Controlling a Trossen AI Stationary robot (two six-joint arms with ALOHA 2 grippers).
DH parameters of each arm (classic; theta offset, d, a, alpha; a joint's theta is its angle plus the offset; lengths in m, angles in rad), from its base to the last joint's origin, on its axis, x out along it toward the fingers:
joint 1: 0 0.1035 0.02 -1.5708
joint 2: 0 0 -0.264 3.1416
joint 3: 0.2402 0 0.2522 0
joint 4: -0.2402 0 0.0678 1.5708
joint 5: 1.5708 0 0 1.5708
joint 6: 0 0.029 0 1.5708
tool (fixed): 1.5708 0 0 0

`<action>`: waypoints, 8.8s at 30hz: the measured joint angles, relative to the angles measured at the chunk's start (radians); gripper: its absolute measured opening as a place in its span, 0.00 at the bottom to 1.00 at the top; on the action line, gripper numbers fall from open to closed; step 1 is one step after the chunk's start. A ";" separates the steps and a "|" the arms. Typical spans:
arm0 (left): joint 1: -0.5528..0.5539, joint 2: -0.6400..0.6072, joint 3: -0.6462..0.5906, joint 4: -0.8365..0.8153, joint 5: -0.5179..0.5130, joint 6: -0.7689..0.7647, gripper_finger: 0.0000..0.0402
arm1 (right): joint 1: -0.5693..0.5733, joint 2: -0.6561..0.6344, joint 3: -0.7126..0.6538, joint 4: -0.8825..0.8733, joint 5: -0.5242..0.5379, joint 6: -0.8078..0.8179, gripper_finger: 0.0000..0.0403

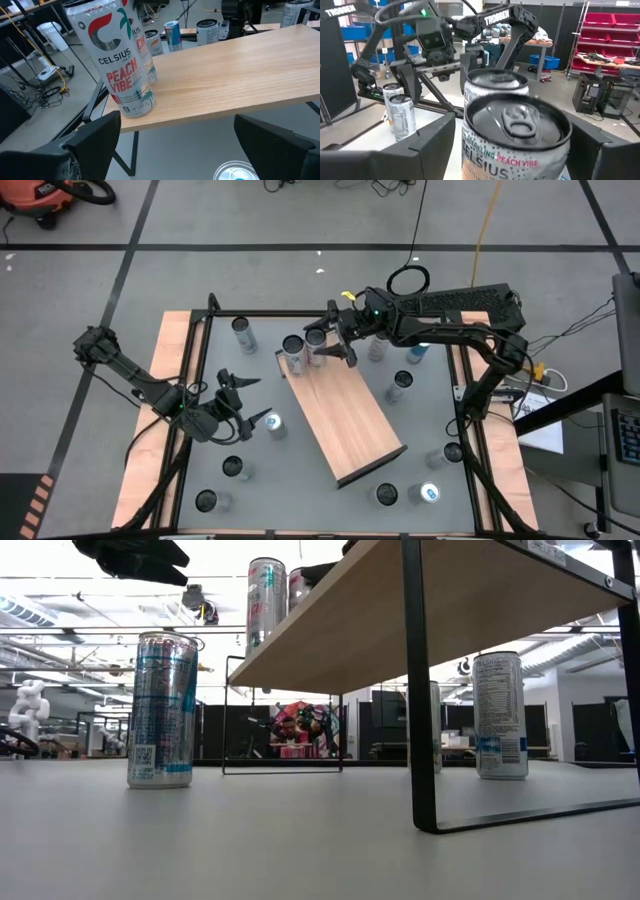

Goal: Place canned beverage on shelf
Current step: Put the left white-pink soda can on the shelf aligned with the other white-pink soda can, then put the white-pink soda can on the shelf aligned with the other white-pink soda cans

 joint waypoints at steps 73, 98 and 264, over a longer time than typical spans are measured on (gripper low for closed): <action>0.000 0.093 0.001 0.087 -0.014 0.010 0.97 | 0.375 -0.337 -0.001 -0.978 0.481 -0.019 0.53; -0.044 0.291 0.001 0.353 0.064 0.027 0.97 | 1.066 -0.441 0.000 -1.066 1.133 0.537 0.53; -0.252 0.616 0.003 1.167 0.079 0.442 0.97 | 1.105 0.143 0.421 -0.487 1.539 0.031 0.52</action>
